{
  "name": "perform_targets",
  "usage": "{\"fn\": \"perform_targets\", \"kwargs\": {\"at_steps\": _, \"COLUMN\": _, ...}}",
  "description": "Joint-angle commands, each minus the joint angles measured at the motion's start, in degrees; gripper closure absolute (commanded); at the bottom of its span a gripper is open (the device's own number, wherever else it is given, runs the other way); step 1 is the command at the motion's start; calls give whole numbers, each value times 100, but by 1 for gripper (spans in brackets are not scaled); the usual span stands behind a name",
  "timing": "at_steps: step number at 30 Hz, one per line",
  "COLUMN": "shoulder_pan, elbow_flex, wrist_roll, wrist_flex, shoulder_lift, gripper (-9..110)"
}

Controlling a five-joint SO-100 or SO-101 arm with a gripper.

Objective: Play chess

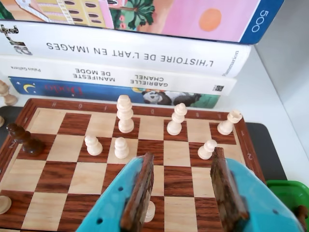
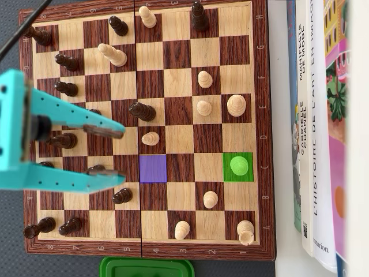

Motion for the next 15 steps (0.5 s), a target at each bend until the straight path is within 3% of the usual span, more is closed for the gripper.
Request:
{"fn": "perform_targets", "kwargs": {"at_steps": 1, "shoulder_pan": 9, "elbow_flex": 422, "wrist_roll": 35, "wrist_flex": -422, "shoulder_lift": 756, "gripper": 84}}
{"fn": "perform_targets", "kwargs": {"at_steps": 15, "shoulder_pan": -299, "elbow_flex": 2021, "wrist_roll": 26, "wrist_flex": -598, "shoulder_lift": 2813, "gripper": 84}}
